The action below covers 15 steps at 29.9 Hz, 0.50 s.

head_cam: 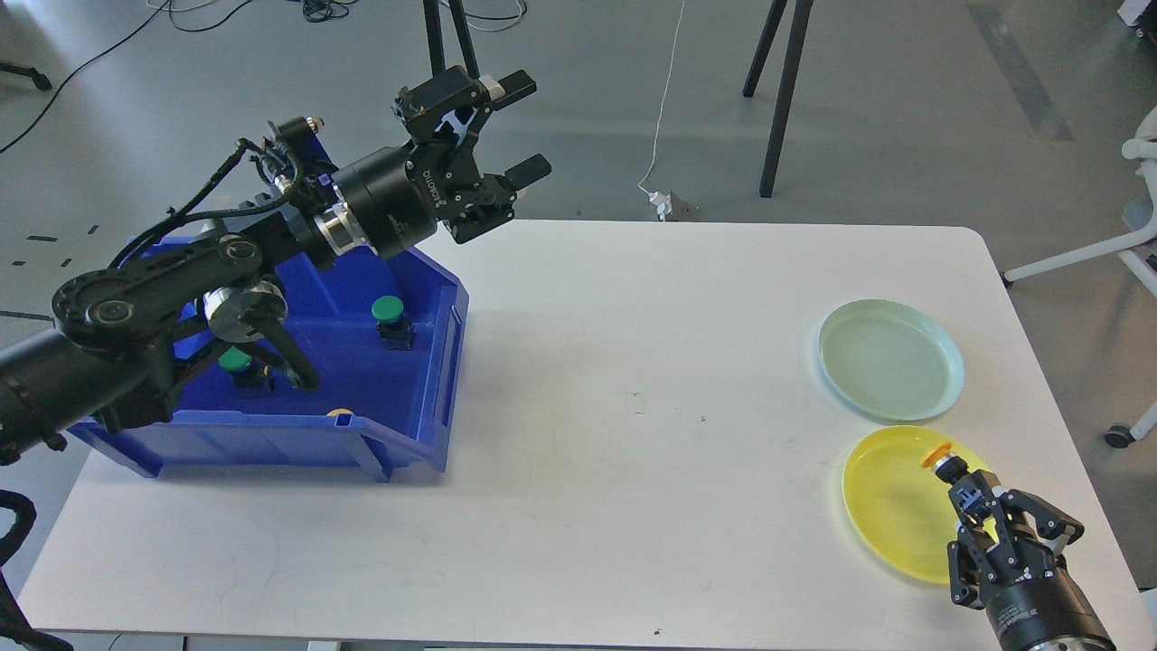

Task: Pass button and place on color plate
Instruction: 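Carry the button with the right gripper onto the yellow plate and release, then raise the right gripper off the plate and pull the left arm back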

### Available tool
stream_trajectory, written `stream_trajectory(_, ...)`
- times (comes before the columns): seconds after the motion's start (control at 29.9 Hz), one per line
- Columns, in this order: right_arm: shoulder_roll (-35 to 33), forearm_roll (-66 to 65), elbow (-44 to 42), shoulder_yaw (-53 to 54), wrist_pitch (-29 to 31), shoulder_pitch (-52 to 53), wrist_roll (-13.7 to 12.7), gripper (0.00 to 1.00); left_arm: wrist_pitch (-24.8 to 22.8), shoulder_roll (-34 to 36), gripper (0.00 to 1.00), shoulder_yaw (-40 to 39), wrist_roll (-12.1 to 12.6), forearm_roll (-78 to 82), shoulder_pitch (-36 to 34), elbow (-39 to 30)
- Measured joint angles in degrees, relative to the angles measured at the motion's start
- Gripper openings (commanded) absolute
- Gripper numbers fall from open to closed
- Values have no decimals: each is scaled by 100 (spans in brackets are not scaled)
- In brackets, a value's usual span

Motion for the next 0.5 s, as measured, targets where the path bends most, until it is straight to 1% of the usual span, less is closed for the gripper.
stream_trajectory(0.07, 155, 64, -166, -8, -121, 38, 0, 29, 0, 0, 94, -6, 0, -2, 1, -1)
stream_trajectory(0.13, 272, 229, -328, -21, -190, 109, 0, 44, 0, 0, 94, -8, 0, -7, 8, -2)
stream_trajectory(0.17, 300, 319, -378, -32, -203, 143, 0, 48, 0, 0, 94, -8, 0, -7, 9, -3)
stream_trajectory(0.2, 323, 425, -432, -42, -212, 180, 0, 56, 0, 0, 94, -8, 0, -8, 9, -4)
stream_trajectory(0.23, 339, 518, -478, -58, -214, 207, 0, 67, 0, 0, 94, -8, 0, -8, 10, -4)
stream_trajectory(0.27, 355, 585, -510, -76, -214, 223, 0, 81, 0, 0, 94, -8, 0, -8, 10, -4)
stream_trajectory(0.3, 372, 643, -532, -94, -212, 235, 0, 93, 0, 0, 94, -8, 0, -8, 10, -4)
stream_trajectory(0.33, 390, 681, -541, -102, -205, 244, 0, 96, 0, 0, 94, -8, 0, -8, 10, -7)
stream_trajectory(0.43, 428, 726, -531, -117, -169, 261, 0, 96, 0, -14, 94, -21, 0, 6, 10, -43)
stream_trajectory(0.5, 436, 733, -508, -122, -148, 273, 0, 96, -1, 27, 94, -176, 0, 4, 10, -120)
